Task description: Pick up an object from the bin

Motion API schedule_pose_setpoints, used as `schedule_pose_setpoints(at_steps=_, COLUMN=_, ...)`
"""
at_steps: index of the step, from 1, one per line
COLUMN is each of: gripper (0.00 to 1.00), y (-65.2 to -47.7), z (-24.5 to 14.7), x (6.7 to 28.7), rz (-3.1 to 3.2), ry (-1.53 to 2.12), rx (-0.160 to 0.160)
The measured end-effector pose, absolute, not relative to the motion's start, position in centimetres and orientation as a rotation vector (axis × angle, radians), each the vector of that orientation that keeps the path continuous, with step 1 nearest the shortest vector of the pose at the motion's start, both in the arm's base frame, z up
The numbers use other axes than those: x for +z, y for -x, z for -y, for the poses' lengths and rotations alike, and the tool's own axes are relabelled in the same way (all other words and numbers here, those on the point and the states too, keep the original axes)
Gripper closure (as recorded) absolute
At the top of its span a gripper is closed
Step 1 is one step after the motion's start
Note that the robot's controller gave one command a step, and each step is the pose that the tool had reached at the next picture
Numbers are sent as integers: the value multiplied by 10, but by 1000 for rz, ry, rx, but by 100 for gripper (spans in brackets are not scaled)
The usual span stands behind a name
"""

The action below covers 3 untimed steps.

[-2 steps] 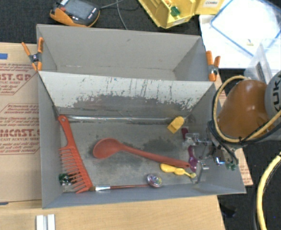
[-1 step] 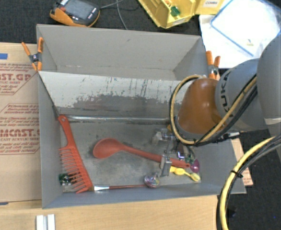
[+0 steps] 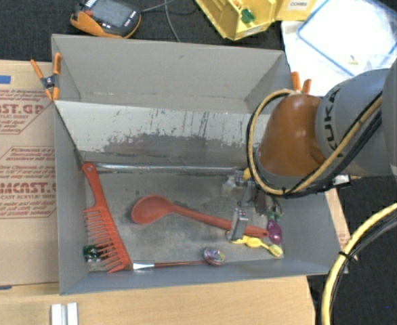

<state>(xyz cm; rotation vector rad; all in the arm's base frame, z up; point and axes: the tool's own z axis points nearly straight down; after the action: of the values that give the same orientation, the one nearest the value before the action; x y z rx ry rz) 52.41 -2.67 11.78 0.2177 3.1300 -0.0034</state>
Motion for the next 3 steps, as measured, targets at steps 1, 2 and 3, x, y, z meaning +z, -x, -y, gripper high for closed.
schedule_pose_setpoints(at_steps=1, gripper=0, y=-522, z=-7, x=100, rz=-3145, ry=33, rx=2)
schedule_pose_setpoints(at_steps=2, gripper=0, y=-522, z=-15, x=70, rz=-3126, ry=-261, rx=-3)
schedule_pose_setpoints(at_steps=3, gripper=100, y=-517, z=-16, x=70, rz=-3130, ry=-172, rx=0)
